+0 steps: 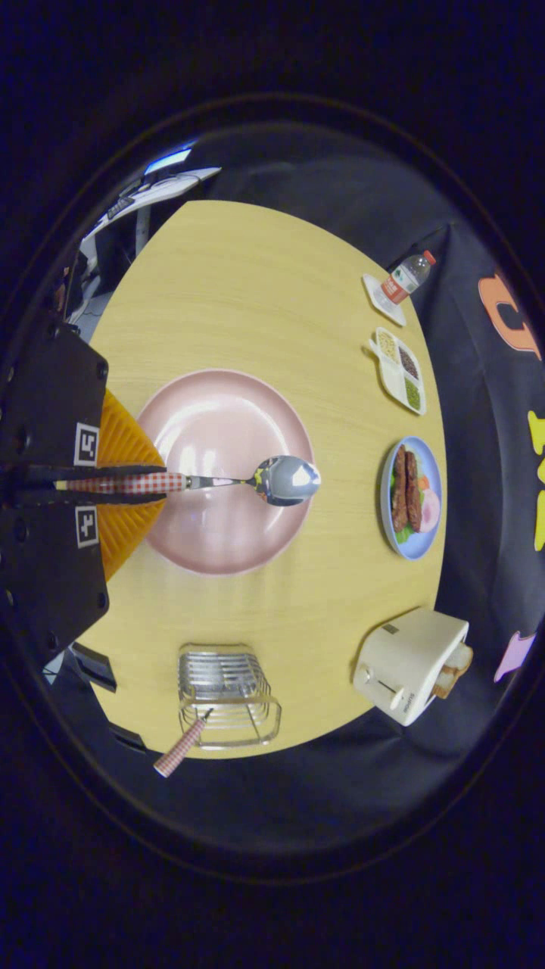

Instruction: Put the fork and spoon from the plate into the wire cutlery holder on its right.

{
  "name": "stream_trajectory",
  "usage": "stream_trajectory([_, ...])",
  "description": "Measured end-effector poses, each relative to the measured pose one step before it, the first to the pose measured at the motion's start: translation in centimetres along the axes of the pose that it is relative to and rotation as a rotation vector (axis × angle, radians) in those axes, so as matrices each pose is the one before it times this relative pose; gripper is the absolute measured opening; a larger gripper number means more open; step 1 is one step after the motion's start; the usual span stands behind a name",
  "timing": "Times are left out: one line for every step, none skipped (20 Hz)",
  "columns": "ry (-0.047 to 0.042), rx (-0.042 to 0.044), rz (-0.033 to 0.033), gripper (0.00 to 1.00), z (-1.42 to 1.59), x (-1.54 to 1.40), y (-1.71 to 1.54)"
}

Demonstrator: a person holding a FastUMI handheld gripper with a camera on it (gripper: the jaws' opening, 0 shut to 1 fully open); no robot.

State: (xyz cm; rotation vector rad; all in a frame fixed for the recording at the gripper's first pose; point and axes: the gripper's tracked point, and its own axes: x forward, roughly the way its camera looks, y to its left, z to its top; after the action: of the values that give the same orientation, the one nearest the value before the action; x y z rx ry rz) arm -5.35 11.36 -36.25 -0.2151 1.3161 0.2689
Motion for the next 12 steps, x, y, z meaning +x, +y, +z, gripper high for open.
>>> stream_trajectory([-0.00279,0.00393,-0.00281,0.04,0.524,-0.753,-1.127])
stream_trajectory([-0.00212,-0.00478,-0.00318,0.04,0.503,-0.732,-1.174])
stream_trajectory([-0.00913,-0.01295,-0.01318,0.04,1.342,-0.776,-1.539])
stream_trajectory([-0.00732,-0.01293,-0.02372,0.04,0.411,-0.604,-1.496])
stream_trajectory([0.00135,-0.00300,-0.01404,0.04,0.071,-0.578,-1.198])
stream_trajectory([0.01216,0.00539,0.00425,0.04,-0.126,-0.661,-0.899])
stream_trajectory([0.01620,0.00970,0.01178,0.04,-0.201,-0.488,-0.668])
stream_trajectory([0.01826,0.00613,0.00492,0.04,-0.199,-0.522,-0.895])
stream_trajectory([0.01956,0.00227,-0.00117,0.05,-0.306,-0.527,-1.120])
stream_trajectory([0.01955,0.00312,0.00091,0.05,-0.254,-0.491,-1.006])
stream_trajectory([0.02138,0.00830,0.00112,0.05,-0.331,-0.554,-1.053])
stream_trajectory([0.02299,0.00851,-0.00598,0.04,-1.007,-0.003,-1.203])
